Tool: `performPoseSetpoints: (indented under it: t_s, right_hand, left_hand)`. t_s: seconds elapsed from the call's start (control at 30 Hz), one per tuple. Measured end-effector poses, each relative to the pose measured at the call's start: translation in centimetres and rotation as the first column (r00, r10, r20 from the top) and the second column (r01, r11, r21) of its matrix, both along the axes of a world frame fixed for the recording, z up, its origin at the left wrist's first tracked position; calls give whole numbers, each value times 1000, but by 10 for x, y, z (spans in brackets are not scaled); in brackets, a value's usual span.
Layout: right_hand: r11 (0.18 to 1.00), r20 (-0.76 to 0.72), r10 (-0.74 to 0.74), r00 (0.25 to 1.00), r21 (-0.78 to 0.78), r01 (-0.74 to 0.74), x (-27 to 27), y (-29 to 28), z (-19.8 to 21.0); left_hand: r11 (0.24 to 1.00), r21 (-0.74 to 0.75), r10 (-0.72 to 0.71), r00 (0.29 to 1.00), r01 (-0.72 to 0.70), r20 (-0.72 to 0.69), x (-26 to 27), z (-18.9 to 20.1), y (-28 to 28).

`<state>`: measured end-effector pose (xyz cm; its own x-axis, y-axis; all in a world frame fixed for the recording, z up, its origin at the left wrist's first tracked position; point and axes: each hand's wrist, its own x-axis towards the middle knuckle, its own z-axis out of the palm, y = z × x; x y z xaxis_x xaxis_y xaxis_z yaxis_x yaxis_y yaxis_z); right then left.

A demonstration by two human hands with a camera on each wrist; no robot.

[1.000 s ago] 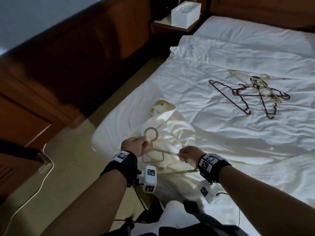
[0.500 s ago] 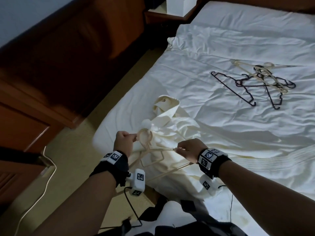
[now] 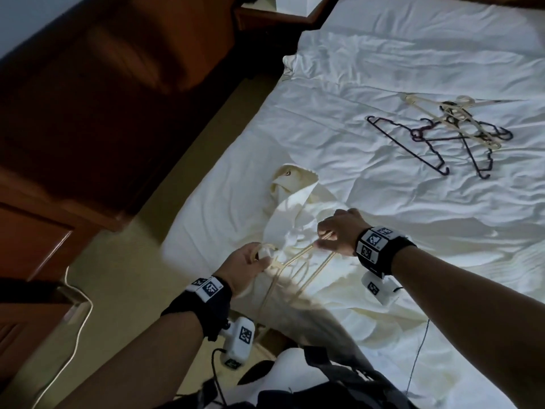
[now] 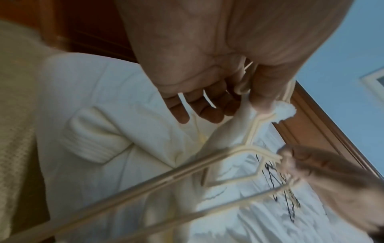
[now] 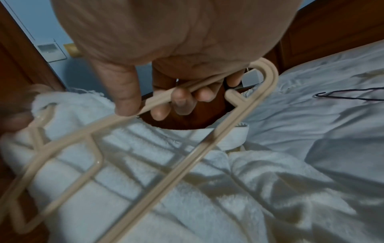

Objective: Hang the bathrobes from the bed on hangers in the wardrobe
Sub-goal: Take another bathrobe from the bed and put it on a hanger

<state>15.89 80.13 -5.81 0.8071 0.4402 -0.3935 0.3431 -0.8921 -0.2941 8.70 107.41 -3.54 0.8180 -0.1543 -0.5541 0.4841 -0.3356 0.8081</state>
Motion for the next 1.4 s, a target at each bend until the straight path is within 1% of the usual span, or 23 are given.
performPoseSetpoints:
  t_s: [0.07,0.13,0.17,0.23,0.3,0.37,0.47,0.53,0.6,0.67,0.73,0.77,0.87,0.93,0.97,1.0,1.07,1.13,1.2,1.27,1.33,1.37,1.4]
  right_hand:
    - [1000,7,19,1000,-18,-19,11,10,1]
    - [999,-2,40,999,-18,-40,21,21,1]
    - [999,-6,48,999,-11,-48,26,27,1]
    - [999,-16,50,999,19,-49,32,36,3]
    - [999,-63,36,997,42,-34,34,42,4]
    - [998,-105,50,993,32,-47,36,46,3]
    - [998,-165,70,984,10,-69,37,52,1]
    - [997,-221,73,973,-8,-77,36,58,3]
    - [992,-200,118,973,-15,-123,33,70,6]
    - [980,-125,198,972,27,-196,29,84,12]
    - [937,-98,348,932,62,-343,19,102,23]
    - [902,-113,431,895,35,-430,12,112,30]
    - [806,-239,540,807,-130,-578,-8,126,38]
    - [717,-192,631,752,-226,-660,-11,119,38]
    - [698,-168,652,739,-247,-672,-9,111,40]
    - [705,-142,651,746,-253,-663,-4,101,40]
    - [775,-81,587,806,-230,-588,8,78,40]
    - [833,-31,519,854,-207,-513,14,53,40]
    - [867,30,478,878,-175,-466,13,30,40]
    - [911,61,403,913,-124,-394,0,15,41]
    - [943,8,325,946,-79,-323,-22,6,39]
    - [941,-57,328,943,-63,-331,-37,4,40]
    - [934,-134,344,930,-50,-353,-51,2,42]
  left_hand:
    - [992,66,-109,992,105,60,1,-5,9]
    - [965,159,-224,972,210,72,-4,-10,16]
    - [958,175,-242,967,226,74,-8,-14,18]
    - [978,90,-194,978,186,79,-16,-20,18]
    - [995,16,-96,993,95,62,-22,-26,16]
    - [1000,5,-21,999,21,33,-32,-32,12]
    - [1000,15,-6,999,7,-48,-48,-36,3]
    - [998,53,23,998,-19,-57,-56,-40,-2]
    - [991,125,45,999,-42,-23,-61,-37,-4]
    - [981,193,16,999,-24,42,-67,-31,-8]
    - [972,233,-26,995,3,96,-74,-23,-14]
    - [971,238,-48,992,19,116,-79,-20,-17]
    - [976,215,-51,981,10,189,-95,-12,-26]
    - [972,231,-4,975,-49,224,-108,-10,-29]
    - [964,249,34,972,-94,234,-114,-10,-30]
    - [952,268,81,967,-146,242,-119,-11,-31]
    - [920,284,188,939,-271,288,-128,-10,-35]
    - [872,288,294,894,-396,339,-131,-5,-45]
    - [795,312,404,838,-520,367,-127,3,-58]
    - [701,296,539,754,-649,375,-119,12,-68]
    - [633,256,609,674,-731,418,-110,22,-73]
    - [635,253,591,670,-730,450,-107,27,-77]
    - [658,261,543,685,-706,485,-105,32,-82]
